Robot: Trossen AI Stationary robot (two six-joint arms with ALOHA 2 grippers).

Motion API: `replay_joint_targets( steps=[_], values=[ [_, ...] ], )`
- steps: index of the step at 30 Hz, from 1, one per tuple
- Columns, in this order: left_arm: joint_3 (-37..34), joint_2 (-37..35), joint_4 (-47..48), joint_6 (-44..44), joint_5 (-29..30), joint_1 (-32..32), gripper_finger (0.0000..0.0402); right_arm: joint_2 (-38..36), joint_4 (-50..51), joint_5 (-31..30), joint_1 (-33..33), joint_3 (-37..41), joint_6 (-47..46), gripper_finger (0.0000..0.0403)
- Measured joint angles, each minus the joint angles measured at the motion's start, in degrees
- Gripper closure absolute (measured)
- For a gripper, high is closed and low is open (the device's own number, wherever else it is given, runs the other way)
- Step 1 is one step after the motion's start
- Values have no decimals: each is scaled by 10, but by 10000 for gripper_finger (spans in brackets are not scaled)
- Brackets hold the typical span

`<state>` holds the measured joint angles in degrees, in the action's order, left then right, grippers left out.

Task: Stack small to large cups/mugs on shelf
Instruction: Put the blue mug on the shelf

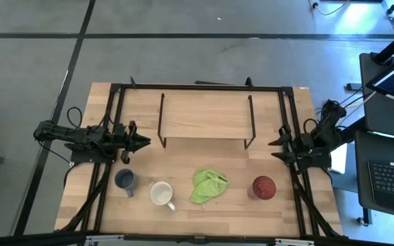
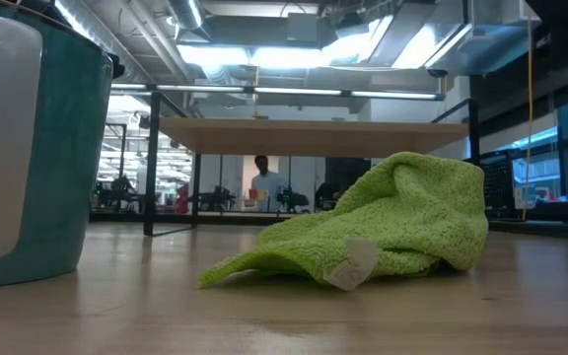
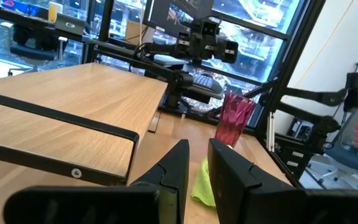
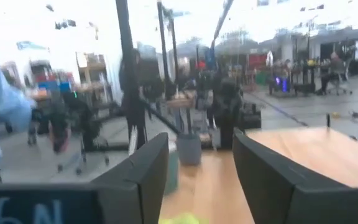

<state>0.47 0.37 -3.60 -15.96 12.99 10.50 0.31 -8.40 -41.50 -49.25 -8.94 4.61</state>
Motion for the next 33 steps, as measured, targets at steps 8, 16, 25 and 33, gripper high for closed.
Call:
replay_joint_targets(
  steps=[8,16,25,33],
  values=[
    [2,0,-237,-21,8,0,347,-1,-73,-82,0,39,40,221],
    [137,34,46,-31,-110,0,347,0,-107,-114,0,63,33,221],
    [399,241,364,47,-104,0,346,0,-102,-136,0,62,107,221],
    [479,420,385,-4,-91,0,347,0,-101,-135,0,61,108,221]
  ],
)
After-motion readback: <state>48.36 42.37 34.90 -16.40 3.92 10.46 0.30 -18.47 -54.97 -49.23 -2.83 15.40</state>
